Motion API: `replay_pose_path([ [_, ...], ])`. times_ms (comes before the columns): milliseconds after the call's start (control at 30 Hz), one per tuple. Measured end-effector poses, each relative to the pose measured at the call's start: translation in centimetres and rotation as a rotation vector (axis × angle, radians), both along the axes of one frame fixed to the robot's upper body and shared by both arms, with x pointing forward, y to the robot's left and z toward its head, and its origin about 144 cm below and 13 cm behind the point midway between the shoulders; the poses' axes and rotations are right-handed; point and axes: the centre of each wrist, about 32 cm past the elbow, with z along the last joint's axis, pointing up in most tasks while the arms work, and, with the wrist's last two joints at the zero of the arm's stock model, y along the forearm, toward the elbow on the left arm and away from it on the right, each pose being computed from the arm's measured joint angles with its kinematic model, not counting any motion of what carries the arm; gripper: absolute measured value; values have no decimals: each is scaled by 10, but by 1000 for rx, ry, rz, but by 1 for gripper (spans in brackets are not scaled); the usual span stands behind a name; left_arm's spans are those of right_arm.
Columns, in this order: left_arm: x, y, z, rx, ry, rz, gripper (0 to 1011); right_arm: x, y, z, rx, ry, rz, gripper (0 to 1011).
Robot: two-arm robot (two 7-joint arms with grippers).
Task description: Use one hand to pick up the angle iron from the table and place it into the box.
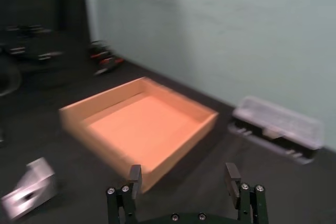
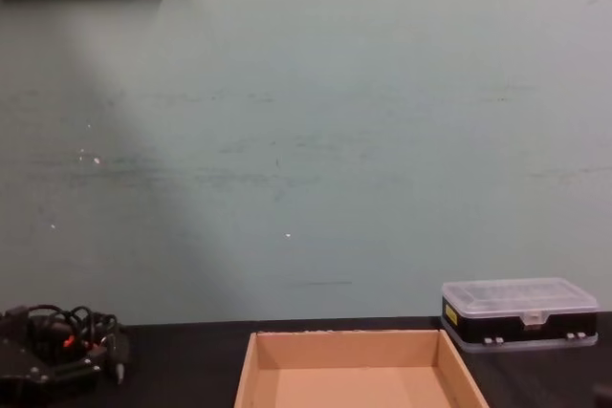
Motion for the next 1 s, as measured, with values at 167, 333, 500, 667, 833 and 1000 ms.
replay_pose_path([
  [167, 0, 0, 0, 0, 0, 0, 1011, -16, -12, 4, -5, 90, 120, 1000],
  [333, 0, 0, 0, 0, 0, 0, 1011, -24, -20, 5, -17, 151, 198, 1002],
  [500, 0, 0, 0, 0, 0, 0, 1011, -29, -22, 4, -18, 185, 227, 1002],
  [667, 0, 0, 0, 0, 0, 0, 1011, -30, -19, 2, -10, 211, 224, 1000],
  [833, 0, 0, 0, 0, 0, 0, 1011, -27, -11, -5, 21, 304, 183, 1002],
  [1000, 0, 0, 0, 0, 0, 0, 1011, -24, -3, -11, 23, 353, 172, 1000],
])
